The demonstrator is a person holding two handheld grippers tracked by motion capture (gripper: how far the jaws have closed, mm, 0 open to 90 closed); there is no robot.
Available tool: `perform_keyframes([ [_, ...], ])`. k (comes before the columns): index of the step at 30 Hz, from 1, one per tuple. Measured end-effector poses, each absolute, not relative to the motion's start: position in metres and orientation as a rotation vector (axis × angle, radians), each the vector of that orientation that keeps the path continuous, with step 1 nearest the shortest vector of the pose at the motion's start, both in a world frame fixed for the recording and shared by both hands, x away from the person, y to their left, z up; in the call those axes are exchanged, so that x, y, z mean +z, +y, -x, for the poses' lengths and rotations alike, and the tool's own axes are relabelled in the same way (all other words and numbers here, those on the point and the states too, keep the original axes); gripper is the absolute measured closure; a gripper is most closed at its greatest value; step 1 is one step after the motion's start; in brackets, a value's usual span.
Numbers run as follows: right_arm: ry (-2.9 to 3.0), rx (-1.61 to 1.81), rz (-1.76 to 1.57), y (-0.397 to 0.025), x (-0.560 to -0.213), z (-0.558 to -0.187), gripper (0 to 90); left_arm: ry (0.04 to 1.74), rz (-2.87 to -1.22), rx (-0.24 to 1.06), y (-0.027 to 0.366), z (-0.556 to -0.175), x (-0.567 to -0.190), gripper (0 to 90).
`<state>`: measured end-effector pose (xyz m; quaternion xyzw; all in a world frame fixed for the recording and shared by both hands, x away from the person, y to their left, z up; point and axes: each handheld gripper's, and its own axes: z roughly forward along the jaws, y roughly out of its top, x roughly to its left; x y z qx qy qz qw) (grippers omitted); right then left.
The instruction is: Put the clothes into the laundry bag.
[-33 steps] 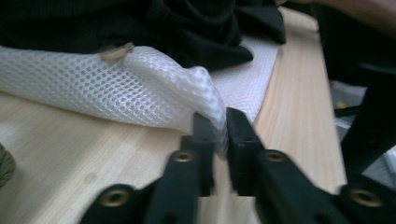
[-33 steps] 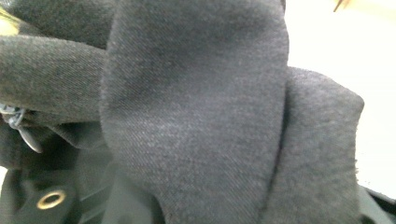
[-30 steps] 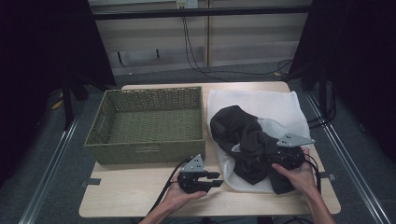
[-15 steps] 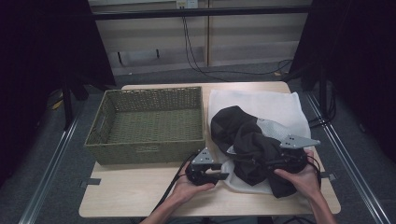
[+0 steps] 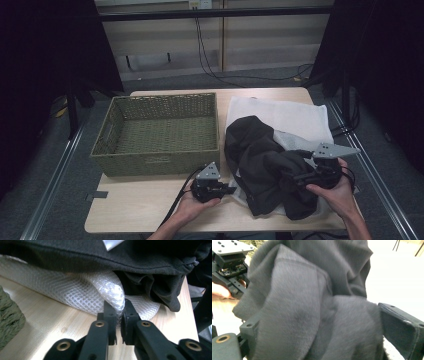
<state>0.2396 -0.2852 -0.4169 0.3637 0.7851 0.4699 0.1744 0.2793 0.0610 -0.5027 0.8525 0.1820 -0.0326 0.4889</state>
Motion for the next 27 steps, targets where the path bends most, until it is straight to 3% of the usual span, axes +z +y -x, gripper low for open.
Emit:
perform_keyframes([
  [4, 2.198, 1.415, -0.976, -0.281, -0.399, -0.238, 7.1, 0.452, -2.049, -0.059, 0.061, -0.283, -0.497, 59.1],
  [9, 2.182, 1.456, -0.978, -0.274, -0.382, -0.261, 9.1, 0.436, -2.047, -0.045, 0.052, -0.286, -0.495, 46.7],
  [11, 2.199, 1.429, -0.994, -0.265, -0.380, -0.279, 9.4, 0.443, -2.064, -0.026, 0.048, -0.288, -0.498, 52.0],
  [15, 2.254, 1.370, -1.029, -0.245, -0.386, -0.326, 8.1, 0.433, -2.079, -0.042, 0.046, -0.289, -0.502, 80.9],
  [20, 2.317, 1.318, -1.130, -0.228, -0.406, -0.378, 7.9, 0.434, -2.056, -0.071, 0.046, -0.290, -0.504, 84.5],
  [24, 2.360, 1.291, -1.183, -0.218, -0.423, -0.395, 9.0, 0.438, -2.056, -0.077, 0.047, -0.291, -0.505, 84.6],
  [25, 2.368, 1.277, -1.185, -0.216, -0.427, -0.397, 12.1, 0.442, -2.052, -0.079, 0.047, -0.291, -0.505, 84.6],
  [27, 2.411, 1.253, -1.157, -0.212, -0.431, -0.399, 32.2, 0.442, -2.051, -0.076, 0.047, -0.291, -0.504, 84.6],
])
